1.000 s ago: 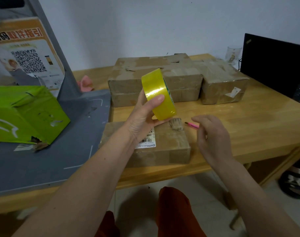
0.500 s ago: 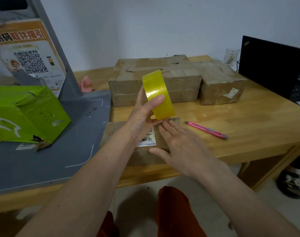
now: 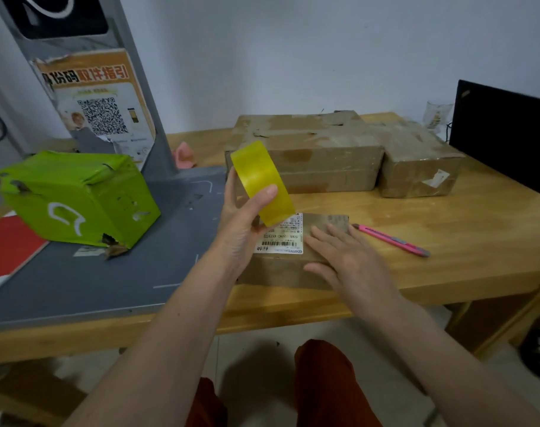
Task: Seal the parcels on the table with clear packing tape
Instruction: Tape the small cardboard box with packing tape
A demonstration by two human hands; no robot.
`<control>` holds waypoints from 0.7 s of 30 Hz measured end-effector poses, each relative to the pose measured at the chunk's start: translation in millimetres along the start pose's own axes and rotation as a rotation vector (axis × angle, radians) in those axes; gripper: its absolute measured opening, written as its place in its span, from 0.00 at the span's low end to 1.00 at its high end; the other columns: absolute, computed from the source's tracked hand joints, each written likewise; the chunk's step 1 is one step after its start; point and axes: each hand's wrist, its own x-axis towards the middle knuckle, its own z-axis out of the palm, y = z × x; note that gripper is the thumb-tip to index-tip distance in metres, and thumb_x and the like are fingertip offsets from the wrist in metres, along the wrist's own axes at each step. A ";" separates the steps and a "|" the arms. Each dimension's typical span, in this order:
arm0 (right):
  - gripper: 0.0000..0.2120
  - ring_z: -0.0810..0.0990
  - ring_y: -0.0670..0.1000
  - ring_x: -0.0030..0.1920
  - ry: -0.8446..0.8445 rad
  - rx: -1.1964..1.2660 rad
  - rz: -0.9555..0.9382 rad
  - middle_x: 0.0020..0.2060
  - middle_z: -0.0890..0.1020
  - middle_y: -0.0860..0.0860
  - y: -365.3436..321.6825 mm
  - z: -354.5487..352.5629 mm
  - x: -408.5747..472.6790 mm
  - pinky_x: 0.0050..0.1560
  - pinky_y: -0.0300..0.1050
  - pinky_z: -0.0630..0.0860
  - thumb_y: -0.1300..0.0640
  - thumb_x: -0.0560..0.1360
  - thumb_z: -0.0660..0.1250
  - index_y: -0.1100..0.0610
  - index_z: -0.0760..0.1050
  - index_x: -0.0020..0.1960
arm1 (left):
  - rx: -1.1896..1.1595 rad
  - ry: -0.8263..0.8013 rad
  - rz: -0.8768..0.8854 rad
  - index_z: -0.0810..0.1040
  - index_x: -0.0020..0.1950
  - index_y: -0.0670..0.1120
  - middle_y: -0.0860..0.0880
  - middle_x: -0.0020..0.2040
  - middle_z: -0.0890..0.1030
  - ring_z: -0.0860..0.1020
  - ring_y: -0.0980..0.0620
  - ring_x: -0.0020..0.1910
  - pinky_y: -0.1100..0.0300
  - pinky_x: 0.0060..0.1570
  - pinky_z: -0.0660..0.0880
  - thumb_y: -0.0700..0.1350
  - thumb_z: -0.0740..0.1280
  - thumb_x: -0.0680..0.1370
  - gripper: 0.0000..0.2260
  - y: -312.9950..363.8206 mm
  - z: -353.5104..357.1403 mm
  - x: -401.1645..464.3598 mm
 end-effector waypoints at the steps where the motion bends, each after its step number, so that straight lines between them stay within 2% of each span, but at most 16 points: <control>1: 0.28 0.74 0.56 0.68 0.055 0.031 -0.009 0.65 0.78 0.52 -0.3 2.8 -0.5 0.71 0.54 0.58 0.40 0.76 0.53 0.54 0.76 0.67 | 0.002 0.018 0.013 0.63 0.77 0.55 0.50 0.62 0.81 0.82 0.49 0.58 0.47 0.51 0.81 0.54 0.84 0.56 0.53 2.2 -2.0 -2.4; 4: 0.21 0.74 0.56 0.68 0.242 0.106 -0.013 0.65 0.78 0.53 0.5 16.6 -7.0 0.71 0.57 0.60 0.46 0.78 0.60 0.56 0.78 0.64 | 0.027 0.048 0.070 0.63 0.77 0.58 0.52 0.64 0.80 0.82 0.50 0.59 0.45 0.54 0.80 0.52 0.79 0.62 0.45 7.8 -9.5 -10.2; 7: 0.18 0.70 0.50 0.69 0.359 0.259 0.045 0.66 0.75 0.52 4.5 26.6 -15.0 0.73 0.59 0.63 0.55 0.75 0.70 0.58 0.78 0.63 | 0.051 0.053 0.134 0.62 0.76 0.63 0.57 0.60 0.82 0.82 0.53 0.57 0.44 0.58 0.79 0.49 0.76 0.69 0.39 15.1 -20.2 -17.4; 10: 0.21 0.71 0.44 0.65 0.337 0.346 0.082 0.62 0.74 0.44 7.9 21.0 -15.7 0.69 0.62 0.69 0.51 0.71 0.70 0.58 0.78 0.62 | 0.049 0.065 0.136 0.63 0.77 0.59 0.55 0.62 0.81 0.81 0.52 0.59 0.41 0.62 0.76 0.53 0.77 0.66 0.42 19.7 -28.2 -19.8; 12: 0.29 0.68 0.45 0.69 0.307 0.363 0.090 0.66 0.70 0.44 8.9 11.7 -14.5 0.70 0.61 0.68 0.46 0.68 0.70 0.56 0.75 0.66 | 0.043 0.076 0.137 0.64 0.76 0.57 0.54 0.62 0.81 0.81 0.51 0.61 0.41 0.62 0.76 0.53 0.77 0.64 0.42 20.1 -33.5 -18.0; 14: 0.44 0.58 0.50 0.76 0.218 0.484 0.174 0.76 0.60 0.48 15.9 -0.7 -9.0 0.74 0.57 0.59 0.39 0.63 0.74 0.51 0.64 0.74 | 0.039 0.091 0.139 0.64 0.76 0.58 0.53 0.64 0.80 0.79 0.50 0.63 0.41 0.61 0.76 0.54 0.79 0.63 0.43 20.4 -38.1 -15.5; 15: 0.53 0.53 0.51 0.77 0.120 0.616 0.243 0.78 0.52 0.47 22.1 -6.6 -4.4 0.74 0.57 0.56 0.37 0.59 0.76 0.47 0.56 0.78 | 0.034 0.099 0.138 0.64 0.76 0.58 0.53 0.65 0.79 0.79 0.50 0.63 0.41 0.61 0.77 0.56 0.81 0.62 0.45 20.7 -39.8 -14.9; 17: 0.66 0.49 0.50 0.78 -0.117 0.804 0.331 0.78 0.45 0.43 39.3 -13.9 6.8 0.75 0.57 0.57 0.36 0.52 0.81 0.40 0.43 0.78 | 0.022 0.113 0.133 0.64 0.76 0.59 0.52 0.67 0.78 0.79 0.49 0.64 0.43 0.59 0.78 0.58 0.82 0.59 0.49 20.7 -42.8 -14.1; 19: 0.69 0.54 0.51 0.76 -0.309 0.854 0.340 0.78 0.49 0.43 54.7 -16.3 14.0 0.73 0.53 0.62 0.37 0.50 0.81 0.36 0.38 0.77 | 0.034 0.128 0.144 0.65 0.76 0.59 0.53 0.67 0.77 0.79 0.49 0.64 0.44 0.58 0.79 0.56 0.80 0.62 0.45 20.7 -46.5 -13.3; 21: 0.65 0.63 0.49 0.71 -0.405 0.869 0.326 0.73 0.58 0.44 61.5 -15.4 16.1 0.66 0.44 0.68 0.40 0.51 0.80 0.37 0.42 0.77 | 0.051 0.123 0.162 0.65 0.76 0.61 0.54 0.68 0.76 0.78 0.51 0.64 0.45 0.58 0.79 0.54 0.76 0.65 0.40 20.8 -50.1 -14.0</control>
